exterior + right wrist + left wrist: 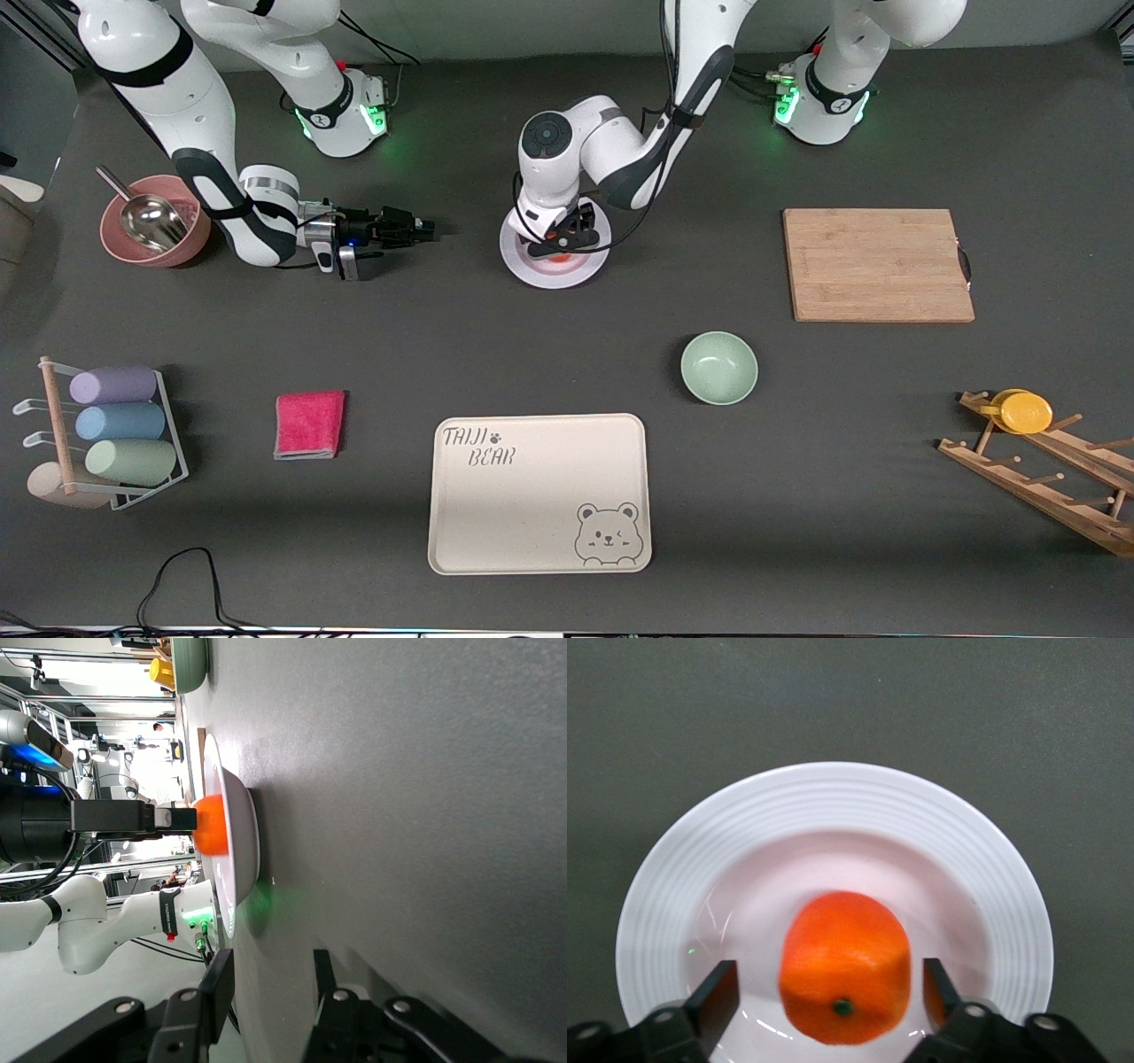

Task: Place orange and plate with both arms
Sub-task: 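Release the orange onto the plate and withdraw the left gripper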

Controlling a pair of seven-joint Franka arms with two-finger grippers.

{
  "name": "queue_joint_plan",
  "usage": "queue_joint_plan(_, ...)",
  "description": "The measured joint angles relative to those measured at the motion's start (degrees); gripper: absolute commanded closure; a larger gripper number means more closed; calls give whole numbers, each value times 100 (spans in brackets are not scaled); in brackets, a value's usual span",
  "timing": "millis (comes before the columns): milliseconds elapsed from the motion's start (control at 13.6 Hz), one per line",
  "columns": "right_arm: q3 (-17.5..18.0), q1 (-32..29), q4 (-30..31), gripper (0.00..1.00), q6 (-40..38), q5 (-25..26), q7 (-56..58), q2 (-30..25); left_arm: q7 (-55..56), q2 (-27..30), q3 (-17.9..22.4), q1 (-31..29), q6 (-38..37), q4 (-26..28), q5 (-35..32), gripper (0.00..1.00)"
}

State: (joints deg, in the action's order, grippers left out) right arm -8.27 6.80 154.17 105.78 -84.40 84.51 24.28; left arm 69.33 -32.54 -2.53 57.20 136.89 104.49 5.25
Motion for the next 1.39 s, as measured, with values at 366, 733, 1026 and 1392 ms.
queue_joint_plan(366,0,7,1,57,-1,-88,0,6,38,94,88,-15,-32,-15,0,0)
queue_joint_plan(733,12,135,-4,57,-4,-371,0,15,-880,1022,279,-1154,-1512,-184,-26,0)
queue_joint_plan(1026,39,1068,-75,57,0,-1545,0,63,-2667,1882,327,-3020,-2466,-302,-33,0)
queue_joint_plan(1392,55,2227,-354,57,15,-2783,0,262,-4194,2165,364,-4659,-2713,-383,-114,0)
